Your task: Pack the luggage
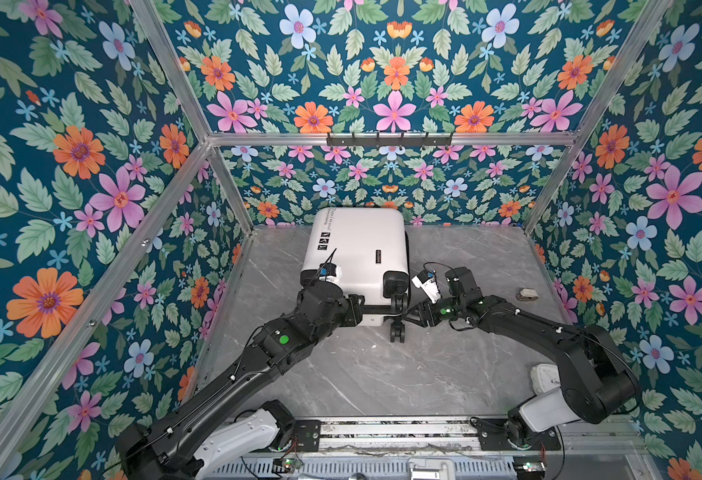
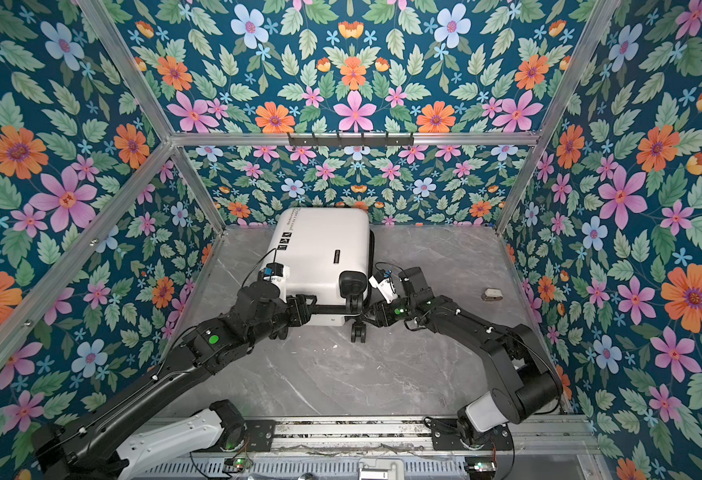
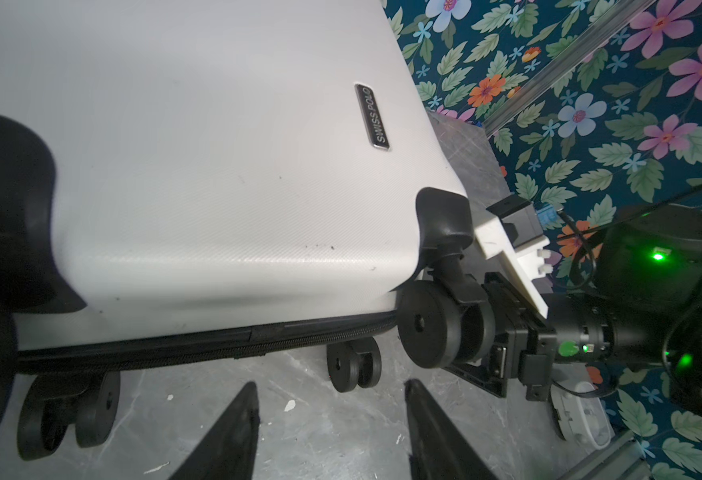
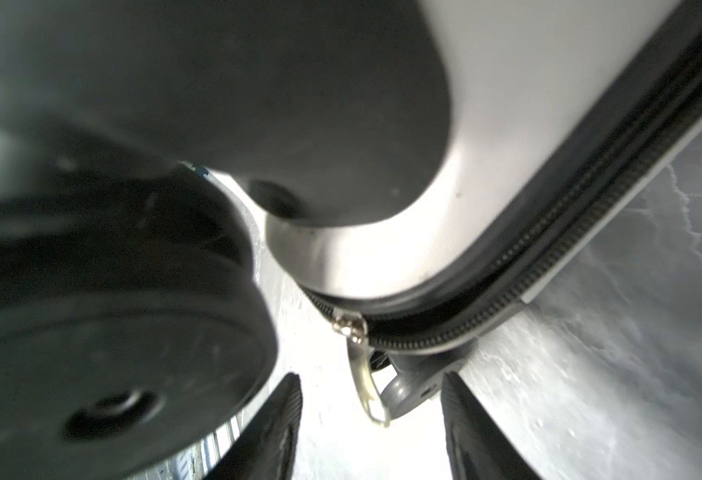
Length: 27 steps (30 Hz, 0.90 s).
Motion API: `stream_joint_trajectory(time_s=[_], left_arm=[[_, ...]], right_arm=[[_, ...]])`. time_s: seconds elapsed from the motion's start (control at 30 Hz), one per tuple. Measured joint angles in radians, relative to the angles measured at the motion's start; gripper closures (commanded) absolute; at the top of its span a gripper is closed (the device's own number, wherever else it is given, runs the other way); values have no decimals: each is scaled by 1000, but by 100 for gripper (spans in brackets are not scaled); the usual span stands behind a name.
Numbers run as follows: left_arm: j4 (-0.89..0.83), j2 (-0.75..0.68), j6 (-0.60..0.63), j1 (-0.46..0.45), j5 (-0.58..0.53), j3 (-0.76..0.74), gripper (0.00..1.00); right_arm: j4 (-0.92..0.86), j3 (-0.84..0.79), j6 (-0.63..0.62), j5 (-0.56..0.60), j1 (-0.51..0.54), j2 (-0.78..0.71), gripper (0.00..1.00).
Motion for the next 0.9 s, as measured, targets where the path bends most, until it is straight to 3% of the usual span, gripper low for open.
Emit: stream_joint_trajectory(time_s=[0.4, 0.6, 0.73, 0.9], left_arm=[[41, 31, -15, -24, -11, 1, 42], [47, 35, -18, -32, -11, 1, 41], [63, 44, -23, -43, -10, 1, 37], [72, 74, -45, -93, -13, 19, 27]], right_arm=[[16, 28, 26, -24, 8, 57, 61], [33, 23, 52, -23, 10, 62, 74], [32, 22, 71, -24, 11, 59, 90], [40, 18, 95, -53, 14, 47, 98]])
